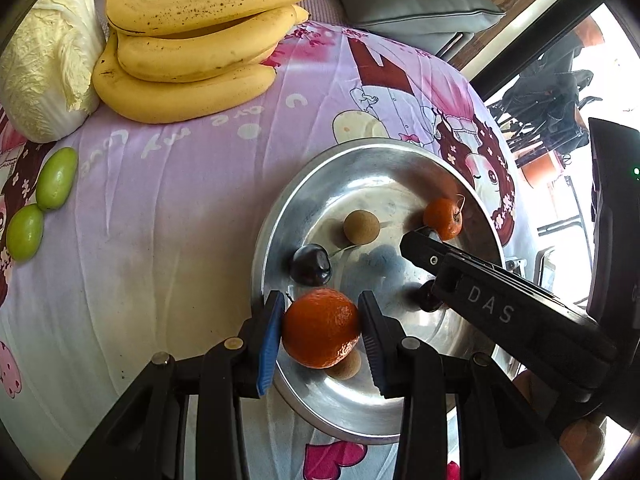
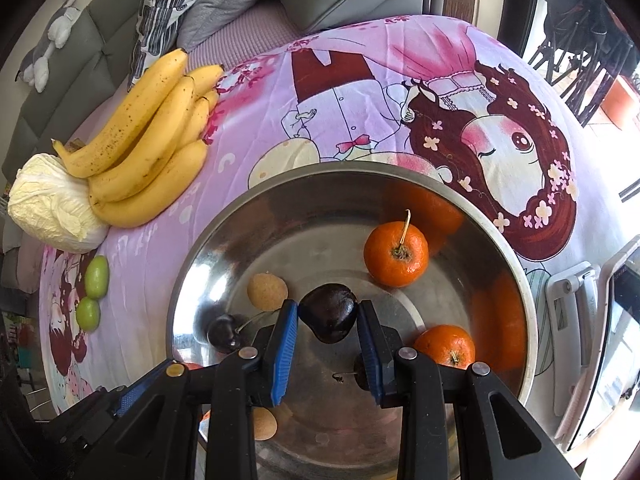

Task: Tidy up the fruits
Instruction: 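Carry the cherry with the right tool while the left tool carries the tangerine over the bowl, then open the right tool to drop the cherry while the left tool releases the tangerine into the bowl, then withdraw both open tools from the bowl back over the table, then move both open tools toward the two green limes beside the cabbage, then close the right tool on one lime while the left tool grasps the other lime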

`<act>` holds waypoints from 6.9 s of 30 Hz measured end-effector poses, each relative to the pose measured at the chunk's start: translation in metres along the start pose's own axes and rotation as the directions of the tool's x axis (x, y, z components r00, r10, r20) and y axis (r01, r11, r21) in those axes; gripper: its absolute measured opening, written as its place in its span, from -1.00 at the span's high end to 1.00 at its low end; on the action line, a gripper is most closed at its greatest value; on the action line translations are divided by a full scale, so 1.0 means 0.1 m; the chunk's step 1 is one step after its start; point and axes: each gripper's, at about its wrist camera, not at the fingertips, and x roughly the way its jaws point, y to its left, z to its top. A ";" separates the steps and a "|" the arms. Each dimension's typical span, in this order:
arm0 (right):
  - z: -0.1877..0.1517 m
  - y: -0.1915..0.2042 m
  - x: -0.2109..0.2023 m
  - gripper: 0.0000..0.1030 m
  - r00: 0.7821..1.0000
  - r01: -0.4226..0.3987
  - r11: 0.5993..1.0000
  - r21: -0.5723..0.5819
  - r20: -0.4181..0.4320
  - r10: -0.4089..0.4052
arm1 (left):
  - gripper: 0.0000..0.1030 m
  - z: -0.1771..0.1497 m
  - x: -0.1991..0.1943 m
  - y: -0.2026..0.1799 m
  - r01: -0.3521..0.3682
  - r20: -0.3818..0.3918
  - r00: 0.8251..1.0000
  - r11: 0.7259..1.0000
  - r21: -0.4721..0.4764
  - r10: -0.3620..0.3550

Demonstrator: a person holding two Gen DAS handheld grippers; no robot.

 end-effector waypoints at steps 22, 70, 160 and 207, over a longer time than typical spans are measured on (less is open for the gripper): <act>0.00 0.00 0.00 0.35 1.000 0.007 1.000 -0.005 0.000 -0.007 | 0.23 0.00 0.04 -0.03 -0.007 -0.008 1.000 1.000 0.010 0.007; -0.03 0.08 0.11 -0.66 0.998 0.047 0.998 -0.039 -0.034 -0.048 | -0.87 0.08 -0.10 0.76 -0.248 0.042 0.964 0.949 -0.197 0.261; -0.12 1.83 0.32 -1.00 0.991 -0.127 0.930 -0.344 0.001 0.136 | -0.87 -0.01 -0.95 2.41 -0.199 0.157 0.939 0.854 -0.481 0.307; 0.02 2.82 0.84 0.01 0.985 -0.171 0.912 -0.372 -0.050 0.165 | -0.65 -0.16 -0.69 3.73 -0.043 0.098 0.983 0.706 -0.707 0.158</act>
